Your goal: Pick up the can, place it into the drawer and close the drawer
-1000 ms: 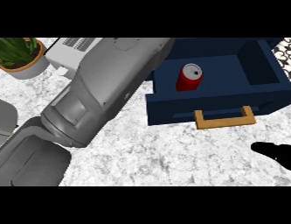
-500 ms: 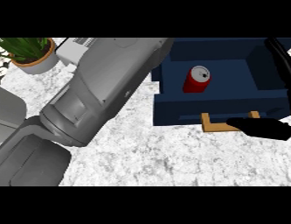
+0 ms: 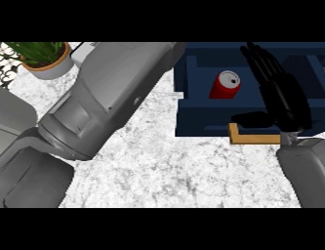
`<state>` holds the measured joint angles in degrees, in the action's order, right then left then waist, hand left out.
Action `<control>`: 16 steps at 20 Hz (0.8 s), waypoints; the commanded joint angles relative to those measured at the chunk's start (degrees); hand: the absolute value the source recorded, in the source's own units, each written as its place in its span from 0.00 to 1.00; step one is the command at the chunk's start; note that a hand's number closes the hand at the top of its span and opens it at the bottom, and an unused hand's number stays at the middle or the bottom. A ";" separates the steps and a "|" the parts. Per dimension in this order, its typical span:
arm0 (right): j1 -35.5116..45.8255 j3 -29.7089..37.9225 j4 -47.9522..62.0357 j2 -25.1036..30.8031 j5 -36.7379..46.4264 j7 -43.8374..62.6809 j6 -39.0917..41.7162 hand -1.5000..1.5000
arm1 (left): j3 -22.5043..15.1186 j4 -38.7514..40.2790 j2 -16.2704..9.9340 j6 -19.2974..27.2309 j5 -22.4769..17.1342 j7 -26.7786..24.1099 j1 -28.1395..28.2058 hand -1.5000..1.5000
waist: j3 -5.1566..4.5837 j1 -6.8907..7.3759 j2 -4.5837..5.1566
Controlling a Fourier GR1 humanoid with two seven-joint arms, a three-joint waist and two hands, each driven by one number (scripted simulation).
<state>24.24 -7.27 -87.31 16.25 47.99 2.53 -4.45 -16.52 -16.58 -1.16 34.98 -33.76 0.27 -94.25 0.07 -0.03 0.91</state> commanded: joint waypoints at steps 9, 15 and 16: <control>14.84 3.44 33.94 -5.38 8.94 -7.16 -18.89 0.00 | 0.06 -4.46 -3.97 -0.96 2.42 1.60 4.80 0.00 | -0.01 2.48 -0.36; 24.46 7.19 45.61 -5.60 11.60 -5.56 -26.25 0.00 | -0.12 -8.49 -7.68 -2.21 2.99 5.72 6.73 0.00 | -0.02 3.34 -0.47; 24.93 6.83 47.92 -7.56 12.33 -5.87 -29.16 0.00 | -0.08 -9.32 -8.24 -3.75 2.68 6.20 7.97 0.00 | -0.02 3.99 -0.35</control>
<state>44.58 -2.21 -46.58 10.22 59.12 -3.01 -27.88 -16.42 -23.71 -7.46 32.80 -31.34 4.67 -88.38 0.05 3.15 0.50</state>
